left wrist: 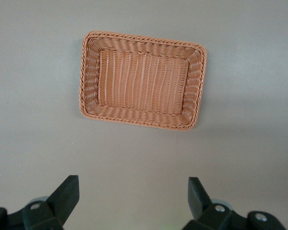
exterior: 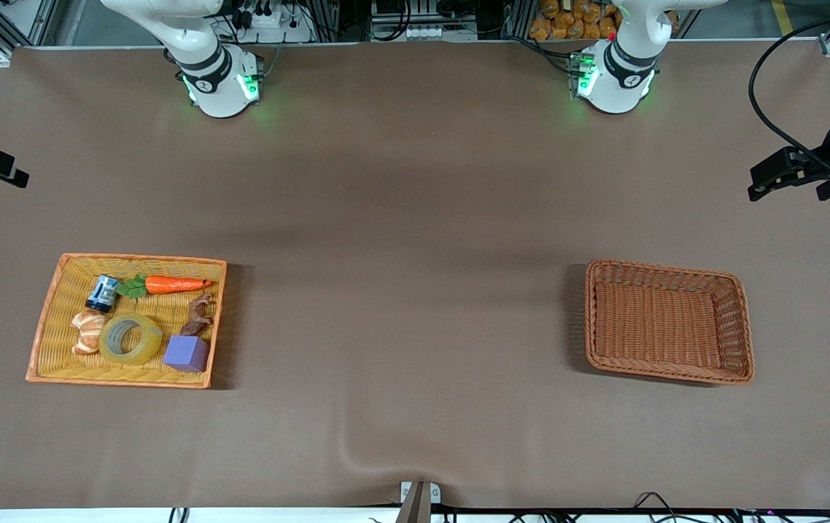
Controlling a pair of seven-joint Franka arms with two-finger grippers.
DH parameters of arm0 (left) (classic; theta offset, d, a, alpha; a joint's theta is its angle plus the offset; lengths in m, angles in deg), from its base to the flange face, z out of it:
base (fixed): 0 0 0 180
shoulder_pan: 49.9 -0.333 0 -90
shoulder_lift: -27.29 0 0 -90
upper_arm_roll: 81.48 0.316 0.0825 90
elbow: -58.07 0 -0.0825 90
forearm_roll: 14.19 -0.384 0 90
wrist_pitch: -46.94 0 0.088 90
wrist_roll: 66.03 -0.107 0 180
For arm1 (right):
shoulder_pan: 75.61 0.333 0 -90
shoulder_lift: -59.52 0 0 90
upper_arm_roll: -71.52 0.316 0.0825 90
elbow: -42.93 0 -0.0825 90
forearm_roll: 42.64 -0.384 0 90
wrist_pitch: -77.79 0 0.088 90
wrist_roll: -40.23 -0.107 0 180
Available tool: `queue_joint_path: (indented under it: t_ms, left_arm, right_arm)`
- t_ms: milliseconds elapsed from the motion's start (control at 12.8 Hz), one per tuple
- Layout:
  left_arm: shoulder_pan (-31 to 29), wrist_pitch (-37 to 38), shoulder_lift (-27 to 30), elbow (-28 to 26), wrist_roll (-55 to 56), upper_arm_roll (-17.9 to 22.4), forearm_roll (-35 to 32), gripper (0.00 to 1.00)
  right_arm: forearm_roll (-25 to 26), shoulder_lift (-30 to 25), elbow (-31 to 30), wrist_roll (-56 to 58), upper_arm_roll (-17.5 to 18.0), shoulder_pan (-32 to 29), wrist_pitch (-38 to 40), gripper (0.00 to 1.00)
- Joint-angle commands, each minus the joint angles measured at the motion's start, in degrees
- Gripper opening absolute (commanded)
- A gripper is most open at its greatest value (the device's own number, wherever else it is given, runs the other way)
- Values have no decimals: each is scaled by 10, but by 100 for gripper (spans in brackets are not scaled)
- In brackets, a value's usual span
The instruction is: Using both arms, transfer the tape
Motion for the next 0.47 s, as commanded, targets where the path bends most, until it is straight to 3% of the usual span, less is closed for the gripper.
queue_joint_path:
  t_ms: [0,391]
  left_arm:
    - [-3,3,-1,8,-14,-4,-9,100]
    - [-3,3,0,8,-14,-4,-6,100]
  right_arm:
    - [-3,-4,-7,-1,3,-2,-5,100]
    - [-3,-2,-6,-1,3,-2,-6,100]
